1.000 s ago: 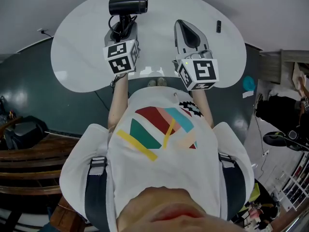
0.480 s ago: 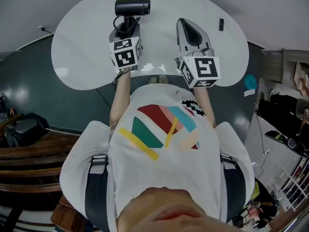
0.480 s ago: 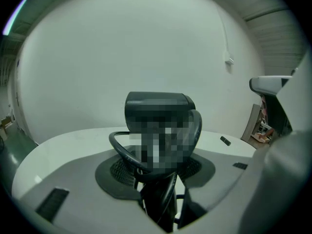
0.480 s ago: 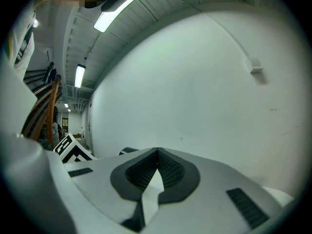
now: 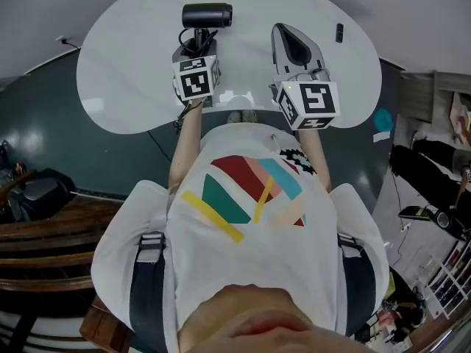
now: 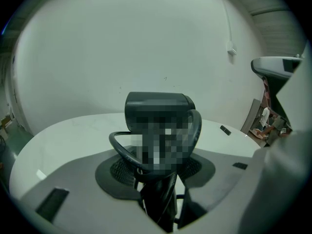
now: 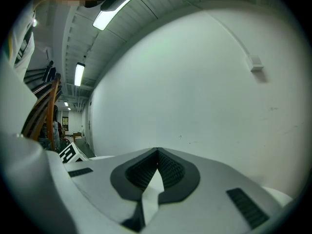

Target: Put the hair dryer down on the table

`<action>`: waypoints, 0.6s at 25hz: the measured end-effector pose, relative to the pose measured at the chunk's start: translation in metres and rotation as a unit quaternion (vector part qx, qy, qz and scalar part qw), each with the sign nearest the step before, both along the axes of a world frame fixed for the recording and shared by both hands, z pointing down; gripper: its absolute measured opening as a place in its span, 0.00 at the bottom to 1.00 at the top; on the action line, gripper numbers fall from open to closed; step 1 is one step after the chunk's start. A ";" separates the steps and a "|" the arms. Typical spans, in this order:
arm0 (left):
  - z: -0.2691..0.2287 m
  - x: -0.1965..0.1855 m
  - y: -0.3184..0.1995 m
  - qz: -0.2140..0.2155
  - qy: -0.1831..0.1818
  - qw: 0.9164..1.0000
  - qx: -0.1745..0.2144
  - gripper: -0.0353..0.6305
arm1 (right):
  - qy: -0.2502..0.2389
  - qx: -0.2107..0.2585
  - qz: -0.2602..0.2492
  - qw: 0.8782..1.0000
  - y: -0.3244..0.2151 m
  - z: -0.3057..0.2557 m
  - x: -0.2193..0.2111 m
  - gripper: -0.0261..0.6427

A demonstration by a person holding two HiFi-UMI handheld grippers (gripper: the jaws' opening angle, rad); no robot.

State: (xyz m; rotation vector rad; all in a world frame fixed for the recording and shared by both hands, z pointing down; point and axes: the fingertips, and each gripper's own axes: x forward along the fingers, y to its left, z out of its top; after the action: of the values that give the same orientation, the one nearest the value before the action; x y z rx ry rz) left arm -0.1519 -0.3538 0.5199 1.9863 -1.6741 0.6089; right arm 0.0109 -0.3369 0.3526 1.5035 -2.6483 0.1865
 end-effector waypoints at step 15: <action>0.039 -0.010 0.004 -0.011 0.012 0.999 -0.045 0.39 | 0.015 0.000 0.005 1.000 -0.002 0.000 -0.003 0.06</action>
State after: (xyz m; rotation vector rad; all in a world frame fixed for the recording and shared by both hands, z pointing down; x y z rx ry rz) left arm -0.1620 -0.3501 0.5592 1.9024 -1.6226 0.6393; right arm 0.0075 -0.3392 0.3525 1.5083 -2.6176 0.1623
